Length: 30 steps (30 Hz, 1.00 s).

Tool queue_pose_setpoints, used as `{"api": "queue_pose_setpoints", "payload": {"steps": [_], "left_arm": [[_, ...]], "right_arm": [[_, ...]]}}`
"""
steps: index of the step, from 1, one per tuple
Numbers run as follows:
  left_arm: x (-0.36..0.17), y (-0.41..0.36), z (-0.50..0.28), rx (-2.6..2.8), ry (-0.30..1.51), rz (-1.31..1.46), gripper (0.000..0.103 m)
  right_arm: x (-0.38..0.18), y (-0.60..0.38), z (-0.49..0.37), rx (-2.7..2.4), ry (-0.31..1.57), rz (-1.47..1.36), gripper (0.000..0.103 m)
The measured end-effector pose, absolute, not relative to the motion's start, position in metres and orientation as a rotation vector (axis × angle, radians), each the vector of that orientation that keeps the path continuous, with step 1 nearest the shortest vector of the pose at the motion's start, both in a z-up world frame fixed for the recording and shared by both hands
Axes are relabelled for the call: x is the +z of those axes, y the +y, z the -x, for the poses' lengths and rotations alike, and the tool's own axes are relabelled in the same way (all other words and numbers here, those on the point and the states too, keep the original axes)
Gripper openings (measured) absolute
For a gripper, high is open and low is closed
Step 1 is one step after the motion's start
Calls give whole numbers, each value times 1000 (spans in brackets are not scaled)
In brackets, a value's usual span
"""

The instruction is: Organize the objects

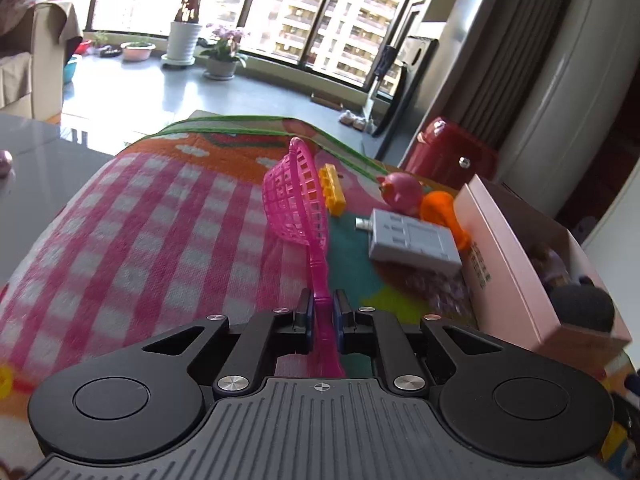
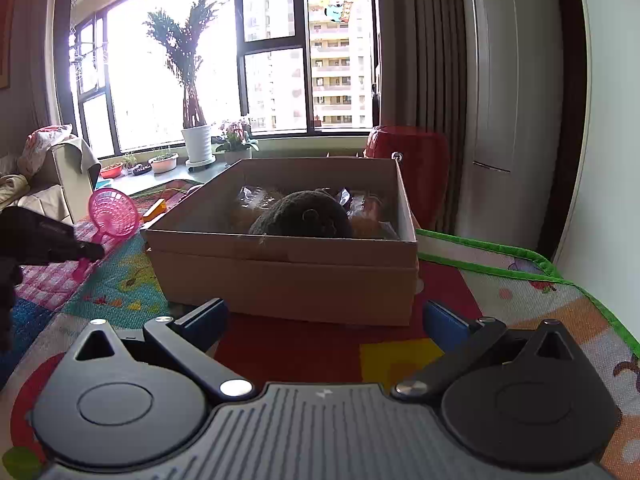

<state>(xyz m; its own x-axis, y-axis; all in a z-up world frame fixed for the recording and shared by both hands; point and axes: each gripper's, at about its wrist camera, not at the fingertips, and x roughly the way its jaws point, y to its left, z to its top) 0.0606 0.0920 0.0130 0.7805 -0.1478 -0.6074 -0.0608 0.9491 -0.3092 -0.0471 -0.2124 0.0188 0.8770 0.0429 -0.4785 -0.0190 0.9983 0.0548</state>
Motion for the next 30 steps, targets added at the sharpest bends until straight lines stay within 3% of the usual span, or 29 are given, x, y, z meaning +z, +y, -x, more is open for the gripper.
{"api": "queue_pose_setpoints", "payload": {"steps": [5,11,17,23,27,30], "left_arm": [[17,99,1,-141,712,303,12],[19,108,1,-137,655,273,16],[12,116,-31,-130,659,334,17],[5,116,-25,-150,631,334,17],[5,112,-23,-161,620,309,17],[1,120,-25,-171,624,366,17]], "right_arm": [[28,-203,46,36,502,8,103],[99,-167,31,162,403,141,103],[147,-111,-78,350,661,56,103],[112,-29,-202,271,833,232,103],[66,-10,-258,169,963,272,88],[44,-8,-281,120,1030,263,88]]}}
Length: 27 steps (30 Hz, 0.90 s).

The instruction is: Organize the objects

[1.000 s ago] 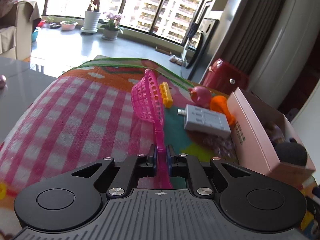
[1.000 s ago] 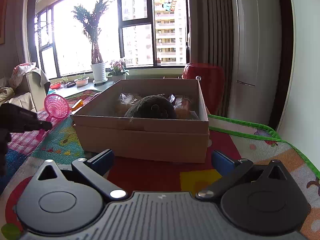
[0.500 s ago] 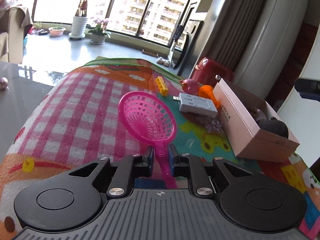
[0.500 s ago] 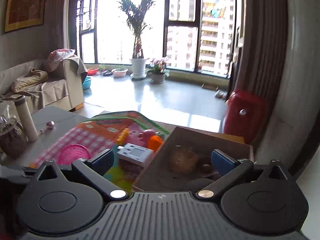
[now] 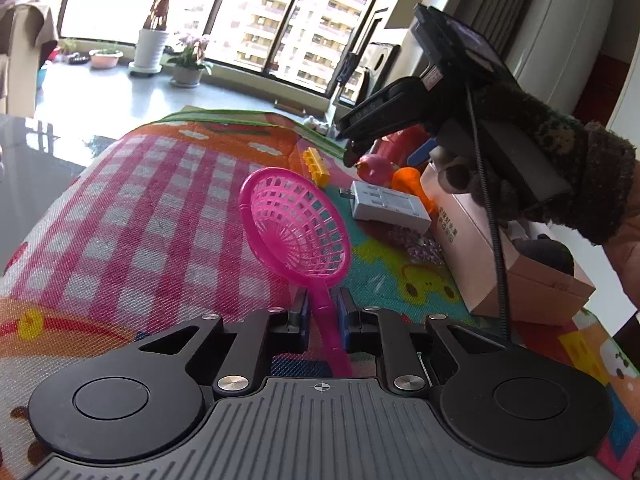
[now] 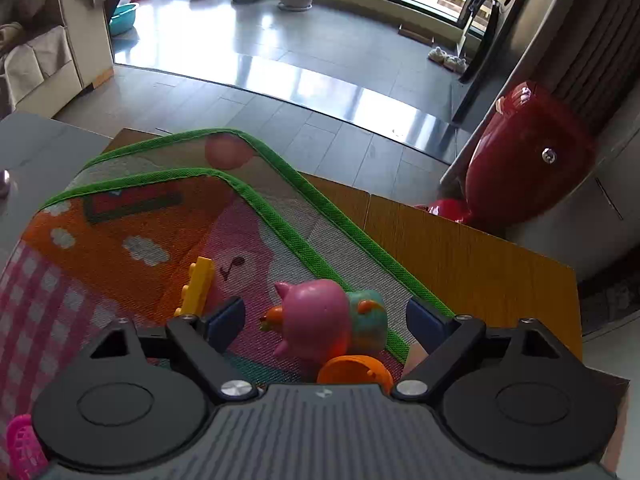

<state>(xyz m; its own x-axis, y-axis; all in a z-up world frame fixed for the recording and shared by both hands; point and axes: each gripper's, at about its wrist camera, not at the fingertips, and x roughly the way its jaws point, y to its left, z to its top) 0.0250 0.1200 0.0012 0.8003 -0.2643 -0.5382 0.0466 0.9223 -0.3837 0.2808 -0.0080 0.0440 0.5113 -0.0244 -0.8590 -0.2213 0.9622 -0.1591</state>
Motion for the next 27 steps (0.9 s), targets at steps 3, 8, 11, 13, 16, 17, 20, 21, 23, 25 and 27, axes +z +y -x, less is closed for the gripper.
{"api": "queue_pose_setpoints", "payload": {"steps": [3,8,11,13,16,17,20,21,23,25,27], "left_arm": [[-1,127,-26,-180,627,418,17],[-3,134,-26,-179,626,466,17],[-4,141,-24,-155,618,506,17],[-5,145,-23,-153,619,534,17],[-5,146,-23,-153,621,538,17],[-4,144,-23,-150,622,528,17],[-2,137,-22,-150,625,490,17],[-1,135,-22,-156,628,483,17],[-1,131,-23,-178,635,478,17],[-2,126,-22,-188,635,457,17],[-2,124,-24,-185,636,452,17]], "right_arm": [[32,-6,-283,117,1065,270,73],[37,6,-240,251,1082,300,70],[44,10,-191,354,1081,334,69],[51,10,-154,425,1071,350,69],[59,2,-102,530,1080,345,69],[59,-2,-87,558,1088,345,69],[57,-17,-49,606,1095,375,69],[58,-24,-41,604,1092,391,69],[58,-38,-28,574,1070,421,72],[67,-45,-23,559,1045,415,72],[84,-51,-31,566,999,354,72]]}}
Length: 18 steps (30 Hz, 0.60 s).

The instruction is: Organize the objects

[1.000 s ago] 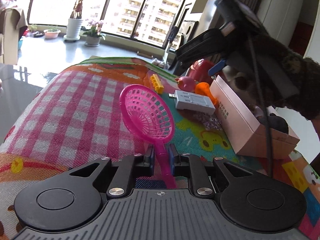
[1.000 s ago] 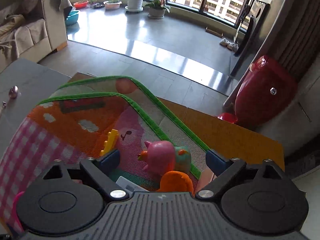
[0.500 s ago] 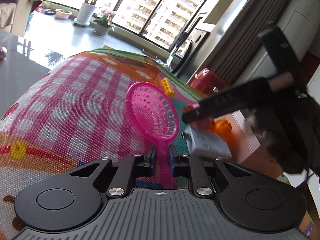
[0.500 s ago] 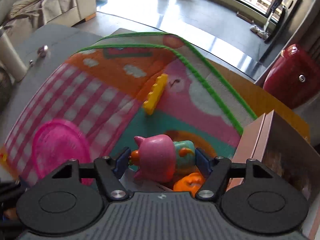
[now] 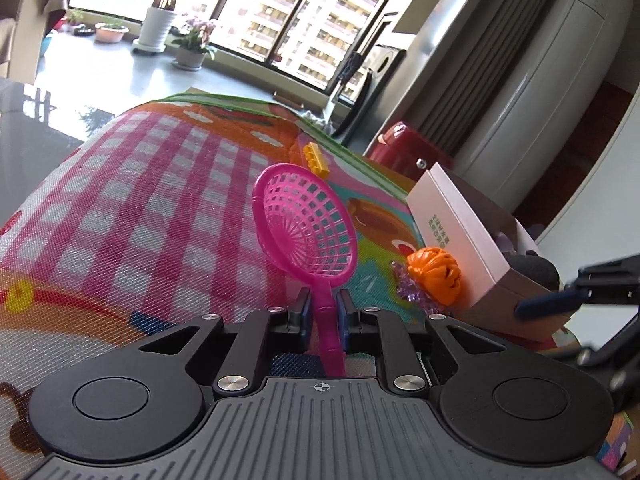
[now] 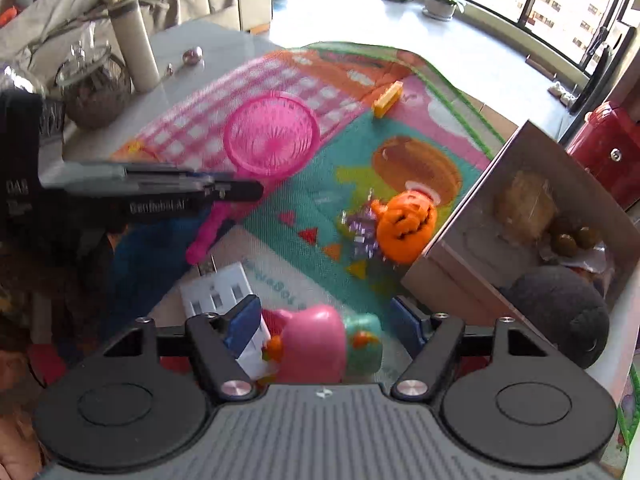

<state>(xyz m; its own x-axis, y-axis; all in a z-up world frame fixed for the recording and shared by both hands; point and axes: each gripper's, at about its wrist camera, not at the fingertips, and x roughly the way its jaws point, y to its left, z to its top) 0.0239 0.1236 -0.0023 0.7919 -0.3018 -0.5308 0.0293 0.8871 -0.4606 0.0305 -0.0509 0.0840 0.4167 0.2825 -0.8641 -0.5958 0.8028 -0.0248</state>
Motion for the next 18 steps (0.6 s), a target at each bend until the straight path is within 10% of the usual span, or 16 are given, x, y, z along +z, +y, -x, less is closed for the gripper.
{"api": "queue_pose_setpoints", "payload": {"steps": [7,18], "left_arm": [[-4,119,-22,-177,629,436,17],[-8,126,-23,-191,625,487,17]], "right_arm": [[110,-18,-138,493,910,136,72],[38,34,-257,274,1049,132,12]]}}
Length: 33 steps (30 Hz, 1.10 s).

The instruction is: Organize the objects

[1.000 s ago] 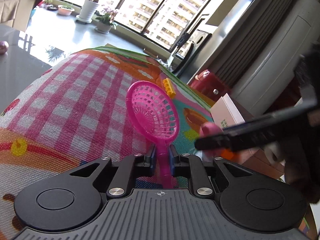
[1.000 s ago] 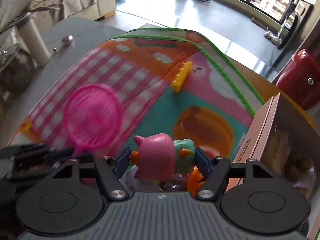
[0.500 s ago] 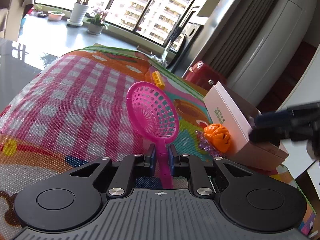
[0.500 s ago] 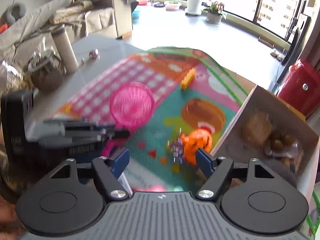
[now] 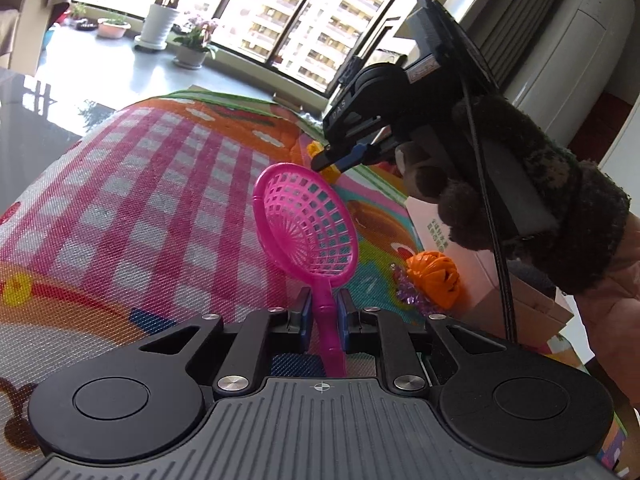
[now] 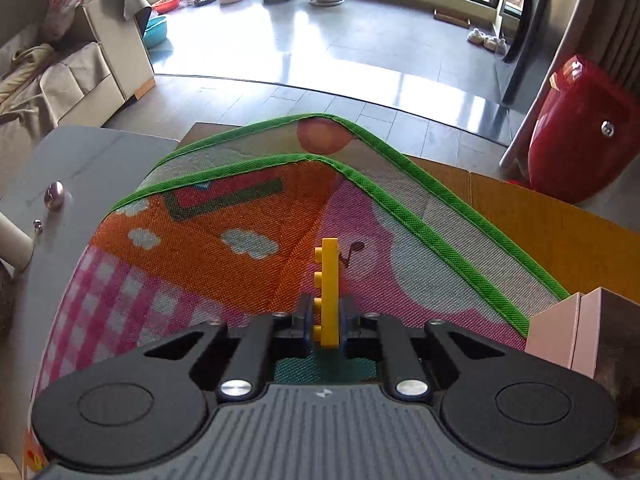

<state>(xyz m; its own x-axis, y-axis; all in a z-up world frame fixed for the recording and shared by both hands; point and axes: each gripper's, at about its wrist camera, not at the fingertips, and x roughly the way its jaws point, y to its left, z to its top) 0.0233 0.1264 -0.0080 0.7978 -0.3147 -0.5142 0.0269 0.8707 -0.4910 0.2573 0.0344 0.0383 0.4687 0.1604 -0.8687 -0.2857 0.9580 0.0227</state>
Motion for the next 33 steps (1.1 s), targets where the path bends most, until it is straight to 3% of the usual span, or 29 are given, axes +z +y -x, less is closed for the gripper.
{"api": "queue_pose_setpoints", "payload": {"steps": [13,20,28,32,33], "left_arm": [[-7,125,-24,-188,629,482,17],[1,116,-21,-186,641,427,15],[5,95,-10,-169,692,368,15],[5,95,-12,-141,694,383,15],[5,95,-13,-128,694,376,15]], "right_arm": [[116,-88,-53,458,895,58,12],[74,-154,29,411,973,27,12],[36,-168,55,388,961,46,14],[34,-172,58,389,937,44,24],[34,-172,59,385,926,52,38]]}}
